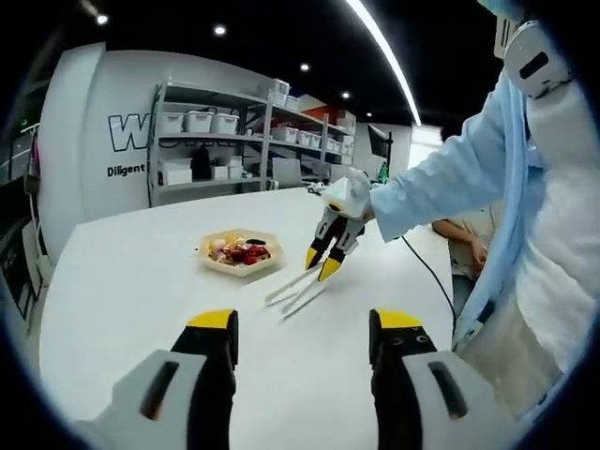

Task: Place the target food into the container with the food tongs after gripping and lifting it, then release it inside without dropping or visibly crushing the food.

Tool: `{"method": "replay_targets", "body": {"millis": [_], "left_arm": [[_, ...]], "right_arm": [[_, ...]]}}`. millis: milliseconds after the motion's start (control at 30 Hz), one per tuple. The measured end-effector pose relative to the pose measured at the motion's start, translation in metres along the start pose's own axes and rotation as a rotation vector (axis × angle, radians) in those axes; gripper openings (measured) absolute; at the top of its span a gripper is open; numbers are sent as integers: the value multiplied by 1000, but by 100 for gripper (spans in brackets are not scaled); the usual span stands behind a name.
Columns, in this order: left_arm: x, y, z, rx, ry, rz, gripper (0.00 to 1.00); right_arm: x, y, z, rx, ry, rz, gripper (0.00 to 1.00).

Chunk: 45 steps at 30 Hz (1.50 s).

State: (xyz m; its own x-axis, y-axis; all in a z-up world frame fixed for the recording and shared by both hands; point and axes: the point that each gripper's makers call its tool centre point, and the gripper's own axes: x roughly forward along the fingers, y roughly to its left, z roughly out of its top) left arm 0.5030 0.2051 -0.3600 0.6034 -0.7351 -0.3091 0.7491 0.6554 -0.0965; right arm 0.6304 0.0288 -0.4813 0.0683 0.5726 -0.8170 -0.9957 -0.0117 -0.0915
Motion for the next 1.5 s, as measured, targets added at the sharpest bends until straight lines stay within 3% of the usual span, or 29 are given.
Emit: {"method": "replay_targets", "body": {"millis": [333, 667, 900, 1000, 1100, 1367, 1500], "left_arm": [[-3, 0, 1, -3, -4, 8, 54], [-2, -2, 4, 4, -1, 4, 53], [-2, -3, 4, 6, 1, 3, 52], [-1, -4, 6, 12, -1, -3, 52], [-1, -4, 8, 11, -6, -2, 52], [4, 2, 12, 18, -12, -5, 52], [8, 2, 14, 20, -14, -12, 52]], "right_arm": [[2, 2, -8, 14, -10, -7, 9], [5, 5, -27, 23, 5, -9, 9], [6, 5, -28, 23, 10, -10, 10], [2, 4, -24, 37, -6, -10, 12], [-2, 2, -15, 88, -51, -15, 22], [-11, 4, -4, 113, -77, -41, 23], [-15, 3, 3, 167, -110, -64, 25]]}}
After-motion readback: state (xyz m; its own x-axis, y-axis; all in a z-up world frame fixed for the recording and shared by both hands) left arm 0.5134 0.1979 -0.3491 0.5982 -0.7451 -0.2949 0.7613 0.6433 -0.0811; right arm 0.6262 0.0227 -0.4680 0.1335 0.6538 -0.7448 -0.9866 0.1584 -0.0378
